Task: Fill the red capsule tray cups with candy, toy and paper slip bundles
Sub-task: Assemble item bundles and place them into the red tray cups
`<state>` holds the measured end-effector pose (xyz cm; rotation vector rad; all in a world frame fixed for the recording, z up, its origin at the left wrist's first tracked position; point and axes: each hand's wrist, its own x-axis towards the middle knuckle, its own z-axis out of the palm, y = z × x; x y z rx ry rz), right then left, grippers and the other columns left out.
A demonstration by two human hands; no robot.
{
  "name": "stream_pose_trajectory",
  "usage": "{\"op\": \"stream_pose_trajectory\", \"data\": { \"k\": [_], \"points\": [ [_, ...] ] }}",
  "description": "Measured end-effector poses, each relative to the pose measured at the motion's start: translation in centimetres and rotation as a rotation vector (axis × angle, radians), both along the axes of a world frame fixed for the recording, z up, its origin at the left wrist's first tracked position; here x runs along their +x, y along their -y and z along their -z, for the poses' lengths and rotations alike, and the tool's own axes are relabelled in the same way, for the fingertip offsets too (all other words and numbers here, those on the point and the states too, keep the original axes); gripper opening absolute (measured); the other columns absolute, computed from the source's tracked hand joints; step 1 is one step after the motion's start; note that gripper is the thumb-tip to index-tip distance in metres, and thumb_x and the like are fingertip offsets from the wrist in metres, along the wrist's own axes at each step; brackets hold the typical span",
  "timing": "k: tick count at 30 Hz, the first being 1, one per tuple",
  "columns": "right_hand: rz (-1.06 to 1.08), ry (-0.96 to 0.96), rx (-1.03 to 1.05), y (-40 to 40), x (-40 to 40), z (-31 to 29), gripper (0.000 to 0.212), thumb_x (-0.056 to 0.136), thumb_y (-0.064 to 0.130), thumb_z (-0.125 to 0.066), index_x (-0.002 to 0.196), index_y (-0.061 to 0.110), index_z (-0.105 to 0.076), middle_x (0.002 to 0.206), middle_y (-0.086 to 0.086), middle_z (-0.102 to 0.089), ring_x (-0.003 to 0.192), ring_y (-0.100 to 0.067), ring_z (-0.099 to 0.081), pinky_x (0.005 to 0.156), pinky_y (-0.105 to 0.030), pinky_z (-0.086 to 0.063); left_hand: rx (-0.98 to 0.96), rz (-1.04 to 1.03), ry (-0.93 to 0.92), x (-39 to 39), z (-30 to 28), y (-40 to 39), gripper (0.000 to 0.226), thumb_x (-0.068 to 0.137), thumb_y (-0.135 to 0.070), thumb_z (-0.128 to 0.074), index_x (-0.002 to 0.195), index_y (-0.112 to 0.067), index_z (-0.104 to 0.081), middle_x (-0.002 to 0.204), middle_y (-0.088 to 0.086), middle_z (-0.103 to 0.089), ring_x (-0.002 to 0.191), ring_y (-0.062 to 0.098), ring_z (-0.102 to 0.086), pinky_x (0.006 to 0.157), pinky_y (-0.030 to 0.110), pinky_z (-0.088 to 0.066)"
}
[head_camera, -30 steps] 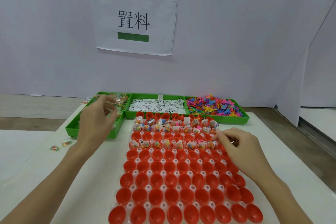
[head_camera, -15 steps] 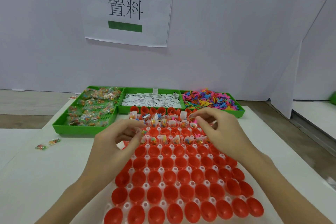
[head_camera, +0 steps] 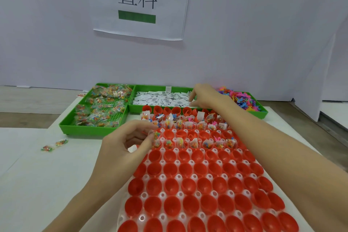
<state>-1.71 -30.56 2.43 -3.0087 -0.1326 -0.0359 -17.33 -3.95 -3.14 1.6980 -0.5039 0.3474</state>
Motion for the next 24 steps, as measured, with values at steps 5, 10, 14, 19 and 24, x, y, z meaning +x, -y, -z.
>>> {"op": "stream_pose_trajectory", "data": {
  "k": [5, 10, 14, 19, 24],
  "points": [
    [0.005, -0.017, -0.015, 0.3, 1.4, 1.0, 0.026, 0.089, 0.024, -0.078, 0.113, 0.012, -0.077, 0.131, -0.006, -0.069, 0.119, -0.026, -0.064, 0.103, -0.038, -0.049, -0.012, 0.007, -0.008, 0.0, -0.1, 0.0, 0.031, 0.089, 0.001, -0.072, 0.097, -0.029, -0.076, 0.087, 0.001, -0.074, 0.079, 0.02, -0.072, 0.074, 0.023, -0.057],
    [0.015, 0.044, 0.049, 0.7, 1.3, 1.4, 0.007, 0.084, 0.012, -0.082, 0.09, 0.009, -0.08, 0.103, -0.007, -0.076, 0.095, -0.022, -0.07, 0.081, -0.032, -0.052, -0.009, -0.002, -0.011, 0.0, -0.2, 0.0, 0.03, 0.09, -0.001, -0.072, 0.098, -0.029, -0.077, 0.088, 0.001, -0.075, 0.08, 0.02, -0.072, 0.074, 0.024, -0.057],
    [-0.006, 0.059, 0.02, 0.9, 1.1, 1.2, 0.007, 0.089, 0.002, -0.07, 0.088, 0.002, -0.077, 0.092, -0.01, -0.077, 0.084, -0.022, -0.069, 0.077, -0.035, -0.056, -0.004, -0.018, -0.007, 0.0, -0.2, -0.1, 0.029, 0.09, -0.001, -0.073, 0.098, -0.028, -0.077, 0.089, 0.0, -0.075, 0.08, 0.018, -0.072, 0.074, 0.023, -0.057],
    [-0.029, 0.216, 0.148, 1.4, -0.1, 0.6, 0.01, 0.099, 0.011, -0.061, 0.101, 0.005, -0.068, 0.098, -0.007, -0.071, 0.088, -0.021, -0.061, 0.082, -0.036, -0.052, -0.028, -0.023, -0.026, -0.1, -0.6, 0.0, 0.03, 0.089, 0.0, -0.072, 0.097, -0.029, -0.077, 0.09, 0.0, -0.076, 0.079, 0.019, -0.073, 0.073, 0.023, -0.058],
    [0.017, 0.297, 0.409, 2.2, -2.1, 0.6, 0.005, 0.097, 0.011, -0.066, 0.1, 0.012, -0.07, 0.089, -0.003, -0.069, 0.077, -0.012, -0.064, 0.077, -0.027, -0.056, -0.046, -0.025, -0.042, -0.4, -1.0, 0.0, 0.032, 0.089, 0.003, -0.072, 0.096, -0.028, -0.078, 0.09, 0.001, -0.076, 0.077, 0.017, -0.074, 0.073, 0.024, -0.058]
  ]
}}
